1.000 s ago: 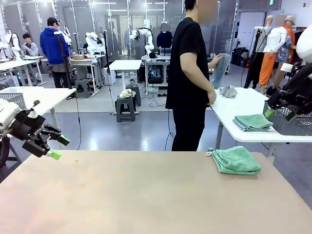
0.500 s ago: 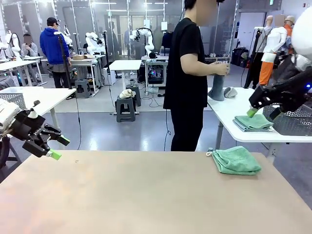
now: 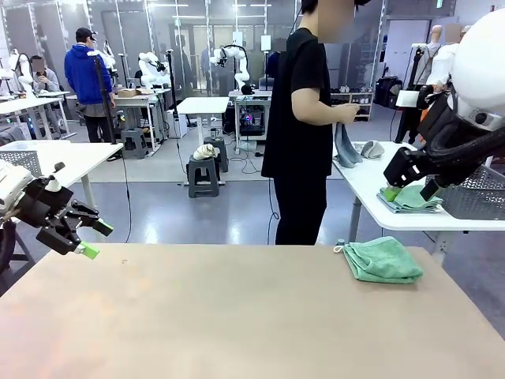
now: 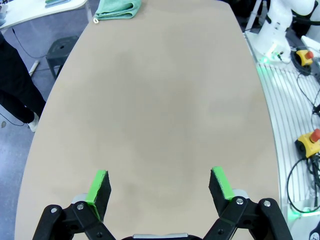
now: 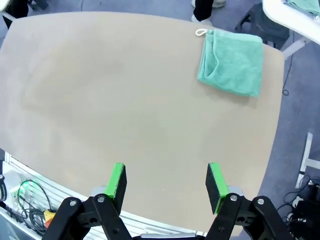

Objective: Fold the towels and place them in the basket.
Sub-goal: Place the folded Towel with hook on the right side of the table, then when a person lays out a Towel with hook on the table, fold it in half twice.

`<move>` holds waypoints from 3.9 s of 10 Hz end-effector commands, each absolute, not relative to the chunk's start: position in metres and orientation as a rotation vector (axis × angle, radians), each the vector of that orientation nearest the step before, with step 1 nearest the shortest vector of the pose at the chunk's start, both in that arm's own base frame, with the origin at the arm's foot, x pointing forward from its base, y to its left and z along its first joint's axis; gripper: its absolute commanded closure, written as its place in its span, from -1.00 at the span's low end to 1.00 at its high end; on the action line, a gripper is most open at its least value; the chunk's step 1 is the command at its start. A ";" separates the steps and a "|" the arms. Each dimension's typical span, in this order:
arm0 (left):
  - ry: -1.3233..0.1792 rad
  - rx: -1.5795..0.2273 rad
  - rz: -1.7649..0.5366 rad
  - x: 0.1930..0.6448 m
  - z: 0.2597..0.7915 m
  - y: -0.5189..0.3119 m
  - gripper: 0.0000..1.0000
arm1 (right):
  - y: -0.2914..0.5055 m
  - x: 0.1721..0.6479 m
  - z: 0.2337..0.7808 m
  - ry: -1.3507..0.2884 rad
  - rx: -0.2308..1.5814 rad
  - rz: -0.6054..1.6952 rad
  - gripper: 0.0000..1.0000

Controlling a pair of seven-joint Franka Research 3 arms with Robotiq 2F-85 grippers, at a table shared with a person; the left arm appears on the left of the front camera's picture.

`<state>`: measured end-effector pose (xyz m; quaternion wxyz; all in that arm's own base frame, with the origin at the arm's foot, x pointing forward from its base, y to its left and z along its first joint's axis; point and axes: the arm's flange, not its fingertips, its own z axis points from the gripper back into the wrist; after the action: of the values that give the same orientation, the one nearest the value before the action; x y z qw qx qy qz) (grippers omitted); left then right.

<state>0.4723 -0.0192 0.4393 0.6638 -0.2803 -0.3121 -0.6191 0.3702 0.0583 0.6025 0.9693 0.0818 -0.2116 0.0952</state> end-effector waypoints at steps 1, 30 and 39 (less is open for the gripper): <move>-0.708 -0.633 -1.398 0.473 0.440 -0.019 -1.00 | 0.054 0.374 0.606 -0.433 0.168 0.176 -0.60; -0.711 -0.632 -1.388 0.473 0.440 -0.015 -1.00 | 0.051 0.372 0.604 -0.430 0.174 0.181 -1.00; -0.711 -0.632 -1.388 0.473 0.440 -0.015 -1.00 | 0.051 0.372 0.604 -0.430 0.174 0.181 -1.00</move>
<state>0.4726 -0.0147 0.4398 0.6667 -0.2797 -0.3147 -0.6150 0.3725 0.0510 0.6048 0.9689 0.0871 -0.2135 0.0896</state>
